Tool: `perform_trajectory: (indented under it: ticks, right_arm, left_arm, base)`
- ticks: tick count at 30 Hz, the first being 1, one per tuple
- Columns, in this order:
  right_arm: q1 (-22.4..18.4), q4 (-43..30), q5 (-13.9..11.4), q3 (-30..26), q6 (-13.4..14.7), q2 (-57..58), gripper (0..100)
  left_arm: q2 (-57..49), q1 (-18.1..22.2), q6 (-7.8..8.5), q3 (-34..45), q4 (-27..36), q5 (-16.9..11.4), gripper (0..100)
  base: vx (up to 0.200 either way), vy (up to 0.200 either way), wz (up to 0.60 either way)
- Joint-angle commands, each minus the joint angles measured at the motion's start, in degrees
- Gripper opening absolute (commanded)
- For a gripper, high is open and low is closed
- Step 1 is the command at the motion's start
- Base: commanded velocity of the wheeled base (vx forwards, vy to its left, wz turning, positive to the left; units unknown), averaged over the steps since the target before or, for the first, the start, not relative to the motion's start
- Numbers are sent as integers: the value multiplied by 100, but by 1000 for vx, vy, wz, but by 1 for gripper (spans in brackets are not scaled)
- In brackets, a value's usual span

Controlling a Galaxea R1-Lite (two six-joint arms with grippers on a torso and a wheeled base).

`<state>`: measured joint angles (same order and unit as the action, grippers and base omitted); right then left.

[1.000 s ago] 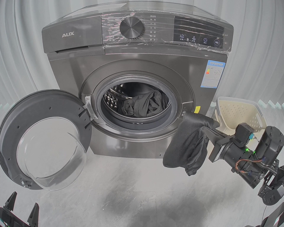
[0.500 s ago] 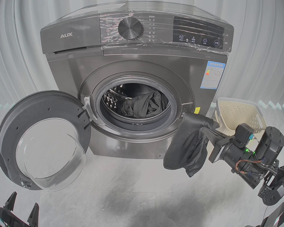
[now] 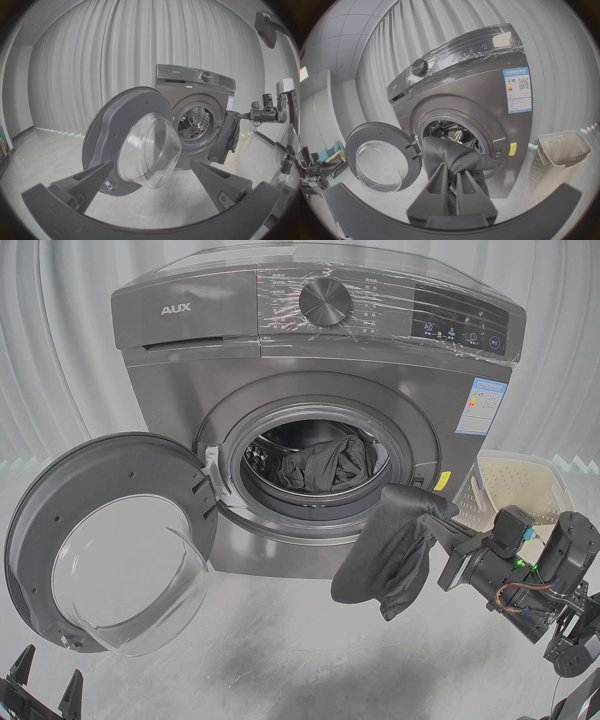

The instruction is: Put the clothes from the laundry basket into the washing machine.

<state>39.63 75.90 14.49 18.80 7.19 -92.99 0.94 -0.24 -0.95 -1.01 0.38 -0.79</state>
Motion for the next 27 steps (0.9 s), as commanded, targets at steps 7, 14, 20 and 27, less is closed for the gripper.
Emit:
perform_trajectory:
  ticks: [7,14,20,27]
  right_arm:
    - [352,39,10,317,-7,-290,0]
    - [458,92,-149,511,54,-466,0]
    - [695,101,-149,687,81,-598,0]
    - [765,65,-368,968,186,-641,0]
  left_arm:
    - [-94,7,95,92,-3,-44,100]
    - [-94,16,95,92,-3,-44,100]
    - [-94,24,245,101,-11,-70,100]
    - [-94,16,368,101,-20,-237,100]
  base:
    - [0,0,0]
    - [0,0,0]
    - [0,0,0]
    - [0,0,0]
